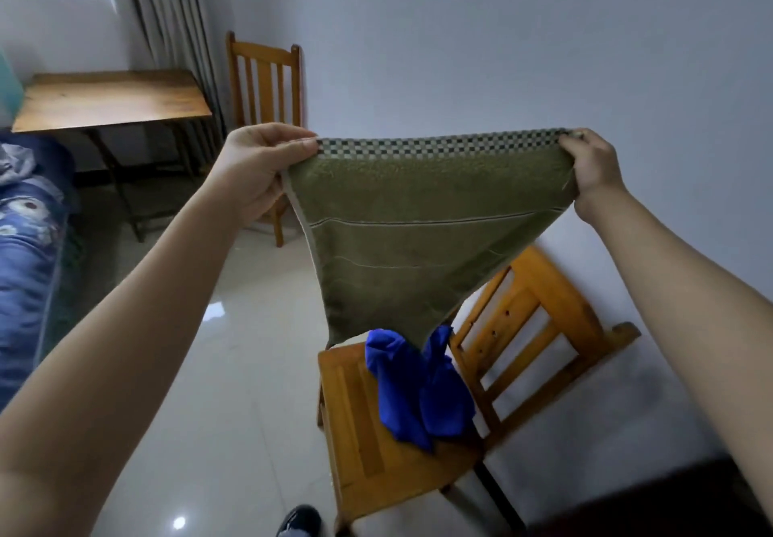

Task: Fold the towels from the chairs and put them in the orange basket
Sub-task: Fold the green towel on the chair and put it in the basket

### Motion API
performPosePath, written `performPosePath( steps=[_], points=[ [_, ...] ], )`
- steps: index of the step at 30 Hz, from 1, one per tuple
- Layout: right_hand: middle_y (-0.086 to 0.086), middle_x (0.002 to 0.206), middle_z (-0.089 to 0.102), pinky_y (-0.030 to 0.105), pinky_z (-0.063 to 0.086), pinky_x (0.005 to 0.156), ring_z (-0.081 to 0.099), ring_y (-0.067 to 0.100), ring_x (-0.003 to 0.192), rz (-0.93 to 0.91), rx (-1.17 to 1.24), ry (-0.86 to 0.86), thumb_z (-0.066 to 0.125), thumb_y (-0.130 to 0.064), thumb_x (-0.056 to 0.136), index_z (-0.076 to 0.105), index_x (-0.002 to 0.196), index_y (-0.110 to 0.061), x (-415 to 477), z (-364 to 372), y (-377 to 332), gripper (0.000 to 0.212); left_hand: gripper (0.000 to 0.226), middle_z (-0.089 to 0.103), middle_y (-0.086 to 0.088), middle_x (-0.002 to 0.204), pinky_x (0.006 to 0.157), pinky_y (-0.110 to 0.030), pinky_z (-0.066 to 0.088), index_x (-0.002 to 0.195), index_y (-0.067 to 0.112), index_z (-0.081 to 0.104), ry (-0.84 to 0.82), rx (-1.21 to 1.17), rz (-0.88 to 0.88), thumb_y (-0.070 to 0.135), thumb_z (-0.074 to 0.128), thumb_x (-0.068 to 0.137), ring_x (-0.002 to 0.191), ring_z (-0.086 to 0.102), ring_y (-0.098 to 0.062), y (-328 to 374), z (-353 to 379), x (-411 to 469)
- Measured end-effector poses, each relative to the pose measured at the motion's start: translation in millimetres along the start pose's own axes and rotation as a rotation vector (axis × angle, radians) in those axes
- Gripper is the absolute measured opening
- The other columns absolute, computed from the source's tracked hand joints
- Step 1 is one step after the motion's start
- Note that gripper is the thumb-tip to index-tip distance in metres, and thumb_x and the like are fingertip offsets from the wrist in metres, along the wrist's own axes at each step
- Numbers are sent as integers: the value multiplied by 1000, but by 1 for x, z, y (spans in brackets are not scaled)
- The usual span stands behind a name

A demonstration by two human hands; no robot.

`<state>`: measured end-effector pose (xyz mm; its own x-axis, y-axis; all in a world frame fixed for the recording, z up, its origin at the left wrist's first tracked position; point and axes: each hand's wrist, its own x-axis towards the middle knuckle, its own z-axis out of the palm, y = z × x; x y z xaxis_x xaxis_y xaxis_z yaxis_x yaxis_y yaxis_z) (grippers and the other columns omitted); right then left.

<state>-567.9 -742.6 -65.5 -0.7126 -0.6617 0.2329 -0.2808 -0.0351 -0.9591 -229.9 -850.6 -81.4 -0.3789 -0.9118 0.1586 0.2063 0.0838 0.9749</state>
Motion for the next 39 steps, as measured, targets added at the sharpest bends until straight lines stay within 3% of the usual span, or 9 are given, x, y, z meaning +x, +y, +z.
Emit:
performPosePath(
  steps=[8,12,16,20,25,29,33,36,39],
  points=[
    [6,68,49,24,37,55,48,17,63,197,-38,-27,48,-7,90,48,65,-15,-58,-42,63,26,5,65,-6,73,55,-15,54,84,7,66,-40,126,-278,3,63,83,57,63,-7,-70,21,-66],
    [9,78,55,23,41,59,51,19,69,354,-264,-84,46,-10,94,58,86,-1,-92,-49,133,17,4,61,-9,78,53,-15,52,87,3,65,-24,224,-447,3,63,84,65,58,-14,-144,24,-101],
    [6,77,54,26,37,60,51,22,77,494,-404,-156,42,-12,96,52,74,-11,-121,-52,195,24,5,60,-10,86,69,-30,51,86,9,64,-61,268,-572,6,60,87,86,56,-24,-217,23,-125],
    [16,111,58,28,39,77,53,26,98,623,-480,-187,43,-18,97,57,113,-2,-136,-52,236,26,11,62,-9,102,86,-40,50,96,15,64,-121,338,-678,13,54,92,98,57,-24,-265,22,-136],
    [16,121,57,30,42,83,53,30,111,698,-526,-226,46,-21,97,54,124,-3,-129,-41,256,33,17,60,-8,107,88,-39,52,96,19,62,-164,333,-779,10,47,95,102,57,-24,-300,16,-125],
    [17,103,60,34,45,81,57,29,97,764,-526,-284,50,-18,95,56,111,2,-116,-26,260,27,15,60,-8,108,79,-32,54,102,15,60,-153,317,-819,10,48,94,100,58,-22,-315,6,-105],
    [8,85,59,24,40,58,56,22,85,755,-552,-226,50,-16,95,59,101,-4,-112,-11,269,17,11,62,-11,105,74,-29,54,97,13,62,-105,338,-844,10,52,92,98,59,-24,-331,-11,-95],
    [9,86,57,27,39,63,54,24,85,706,-679,-197,48,-19,96,57,94,-6,-120,1,284,15,12,63,-12,97,77,-31,53,87,14,64,-103,355,-879,9,54,91,93,60,-25,-343,-20,-92],
    [11,84,55,29,36,66,50,24,79,662,-773,-189,44,-20,97,52,87,-6,-134,9,302,19,14,62,-10,91,67,-25,51,83,13,62,-68,341,-909,6,53,91,87,59,-23,-353,-21,-93]
  ],
)
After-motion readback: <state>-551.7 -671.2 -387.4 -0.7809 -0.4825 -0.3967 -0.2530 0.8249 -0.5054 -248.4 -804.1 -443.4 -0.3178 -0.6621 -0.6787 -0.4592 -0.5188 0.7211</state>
